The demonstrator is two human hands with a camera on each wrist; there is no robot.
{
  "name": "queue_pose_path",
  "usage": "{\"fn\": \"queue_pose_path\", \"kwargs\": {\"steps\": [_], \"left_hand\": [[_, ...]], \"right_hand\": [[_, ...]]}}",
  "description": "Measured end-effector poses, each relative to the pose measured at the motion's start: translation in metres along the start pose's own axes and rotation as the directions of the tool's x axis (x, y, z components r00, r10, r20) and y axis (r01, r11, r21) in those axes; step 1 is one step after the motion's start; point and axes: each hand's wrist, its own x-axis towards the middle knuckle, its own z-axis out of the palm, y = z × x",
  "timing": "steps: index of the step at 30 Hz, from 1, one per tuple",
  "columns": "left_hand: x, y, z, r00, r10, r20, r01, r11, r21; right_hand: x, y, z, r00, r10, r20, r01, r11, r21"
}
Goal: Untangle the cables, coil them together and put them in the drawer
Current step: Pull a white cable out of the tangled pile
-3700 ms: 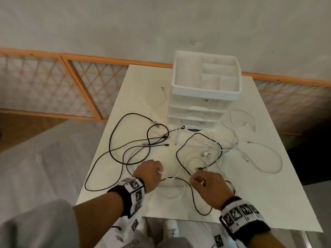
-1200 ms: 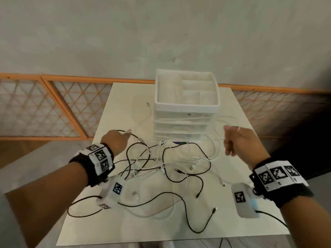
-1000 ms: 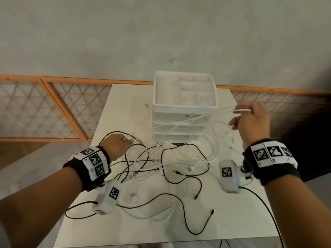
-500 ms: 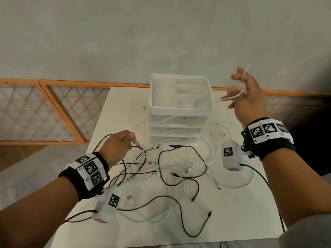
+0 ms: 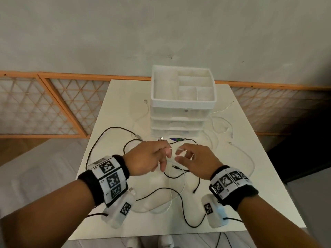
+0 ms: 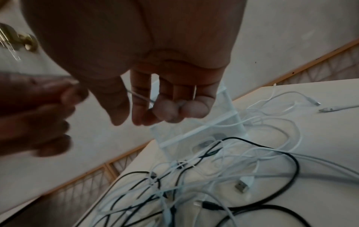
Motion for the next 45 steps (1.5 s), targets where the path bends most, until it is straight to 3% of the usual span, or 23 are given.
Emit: {"fn": "queue_pose_path", "kwargs": {"steps": [2,4,6,9,11,14,17,20,23,25,27,30,32,35,37,39,42,45], "left_hand": [[-0.003,-0.003,0.0,0.999,-0.007,-0.041,0.011,0.996,0.084],[-0.009,-0.016,0.002,0.993,-0.081,-0.083,0.095,0.978,0.183],[-0.02,-0.038,0.006,0.977,-0.188,-0.096,0.205,0.953,0.221],[-0.033,-0.07,0.011,0.908,-0.36,-0.216,0.399,0.899,0.179],[-0.039,-0.085,0.011,0.856,-0.44,-0.272,0.485,0.865,0.127],[-0.045,-0.096,0.015,0.836,-0.493,-0.241,0.535,0.83,0.157],[-0.052,-0.107,0.025,0.846,-0.509,-0.157,0.532,0.79,0.304],[-0.063,-0.12,0.04,0.821,-0.567,-0.072,0.548,0.746,0.378],[-0.07,-0.129,0.051,0.798,-0.594,-0.099,0.585,0.728,0.358],[-0.072,-0.134,0.056,0.79,-0.6,-0.128,0.601,0.715,0.358],[-0.073,-0.142,0.057,0.78,-0.605,-0.16,0.617,0.7,0.36],[-0.073,-0.147,0.05,0.773,-0.618,-0.145,0.631,0.724,0.277],[-0.067,-0.143,0.036,0.796,-0.584,-0.159,0.605,0.767,0.214],[-0.055,-0.119,0.002,0.825,-0.518,-0.226,0.532,0.847,0.004],[-0.047,-0.094,-0.025,0.828,-0.495,-0.262,0.415,0.857,-0.306],[-0.041,-0.064,-0.048,0.852,-0.408,-0.328,0.215,0.843,-0.492],[-0.036,-0.022,-0.061,0.887,-0.216,-0.408,-0.014,0.871,-0.491],[-0.036,-0.004,-0.055,0.938,-0.119,-0.325,-0.051,0.881,-0.471]], "right_hand": [[0.006,0.011,0.0,0.993,0.054,-0.108,-0.063,0.994,-0.084],[0.009,0.027,-0.005,0.941,0.107,-0.321,-0.111,0.994,0.006],[0.008,0.038,-0.002,0.926,0.093,-0.367,-0.091,0.996,0.023],[-0.003,0.039,0.029,0.976,0.091,-0.198,-0.108,0.991,-0.079],[-0.014,0.038,0.059,0.987,0.045,-0.154,-0.064,0.991,-0.121],[-0.031,0.033,0.102,0.996,-0.058,0.067,0.073,0.968,-0.239],[-0.043,0.025,0.134,0.952,-0.067,0.299,0.164,0.935,-0.314],[-0.043,0.025,0.148,0.944,-0.026,0.329,0.168,0.895,-0.412],[-0.035,0.03,0.146,0.966,0.001,0.259,0.108,0.908,-0.406],[-0.027,0.029,0.131,0.989,-0.009,0.149,0.048,0.964,-0.26],[-0.014,0.021,0.1,0.998,-0.021,-0.062,0.018,0.998,-0.06],[-0.004,-0.007,0.035,0.932,0.049,-0.36,0.034,0.975,0.22],[-0.011,-0.031,-0.001,0.896,0.027,-0.443,0.109,0.954,0.28],[-0.026,-0.063,-0.019,0.922,-0.077,-0.378,0.204,0.929,0.31],[-0.035,-0.083,-0.02,0.929,-0.167,-0.33,0.26,0.93,0.261],[-0.038,-0.1,-0.019,0.93,-0.207,-0.304,0.286,0.926,0.245],[-0.035,-0.117,-0.017,0.923,-0.236,-0.304,0.315,0.917,0.244],[-0.028,-0.121,-0.018,0.913,-0.233,-0.335,0.316,0.924,0.218]]}}
